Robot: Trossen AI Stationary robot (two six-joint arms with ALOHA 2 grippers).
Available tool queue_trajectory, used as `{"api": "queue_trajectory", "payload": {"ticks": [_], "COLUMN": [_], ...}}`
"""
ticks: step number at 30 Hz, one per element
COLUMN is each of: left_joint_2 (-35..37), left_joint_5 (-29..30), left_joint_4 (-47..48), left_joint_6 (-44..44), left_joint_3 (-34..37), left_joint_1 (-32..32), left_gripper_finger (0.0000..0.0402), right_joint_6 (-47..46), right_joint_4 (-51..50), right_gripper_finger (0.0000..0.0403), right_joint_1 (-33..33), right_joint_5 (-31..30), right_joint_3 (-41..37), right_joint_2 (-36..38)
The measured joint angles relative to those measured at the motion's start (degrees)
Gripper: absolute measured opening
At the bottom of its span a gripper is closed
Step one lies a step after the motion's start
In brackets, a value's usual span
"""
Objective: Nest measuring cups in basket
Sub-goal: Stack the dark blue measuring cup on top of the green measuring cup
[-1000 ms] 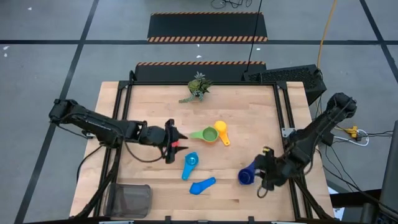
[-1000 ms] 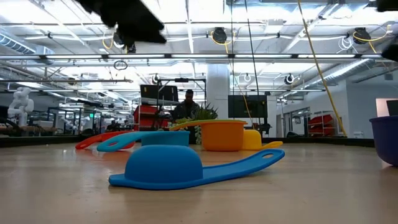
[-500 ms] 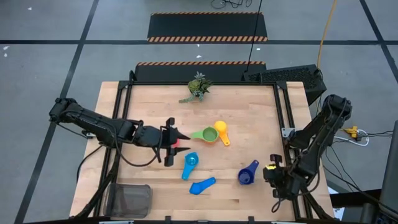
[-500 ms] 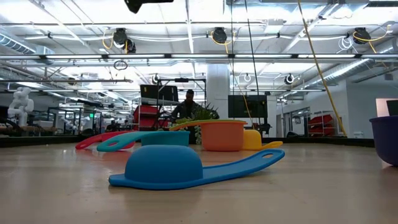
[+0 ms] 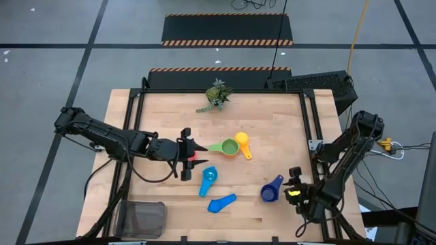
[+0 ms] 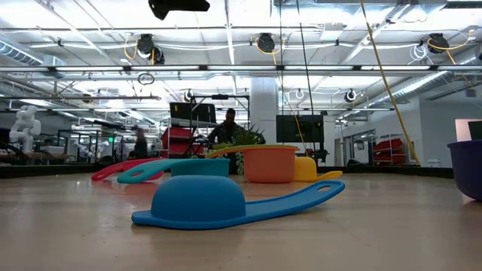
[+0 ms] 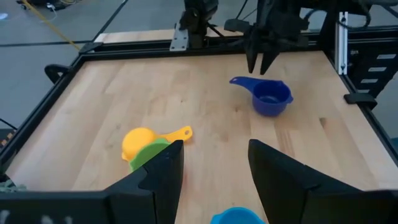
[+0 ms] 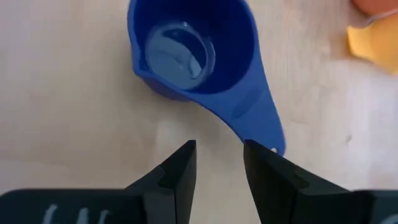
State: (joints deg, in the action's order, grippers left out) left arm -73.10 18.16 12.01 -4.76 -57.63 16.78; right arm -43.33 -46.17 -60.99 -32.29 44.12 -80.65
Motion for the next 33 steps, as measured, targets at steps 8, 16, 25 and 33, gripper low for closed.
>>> {"api": "queue_trajectory", "payload": {"ticks": [8,16,25,33], "left_joint_2": [0.0,0.0,0.0,0.02], "left_joint_5": [0.35,0.39,0.41,0.42], "left_joint_4": [0.0,0.0,-0.02,-0.17], "left_joint_6": [0.14,0.12,0.12,1.06], "left_joint_3": [0.0,0.0,0.0,0.0], "left_joint_1": [-0.23,-0.25,-0.25,-0.25], "left_gripper_finger": [0.0182,0.0182,0.0182,0.0182], "right_joint_6": [5.04,5.65,13.74,25.19], "right_joint_4": [-1.75,-2.07,1.85,10.5], "right_gripper_finger": [0.0128,0.0128,0.0128,0.0128], "right_joint_1": [0.04,0.92,3.8,8.32], "right_joint_5": [-9.74,-10.01,-17.22,-22.03], "right_joint_3": [0.0,-1.15,-2.82,-2.84], "right_joint_2": [-5.83,-7.4,-7.4,-7.4]}}
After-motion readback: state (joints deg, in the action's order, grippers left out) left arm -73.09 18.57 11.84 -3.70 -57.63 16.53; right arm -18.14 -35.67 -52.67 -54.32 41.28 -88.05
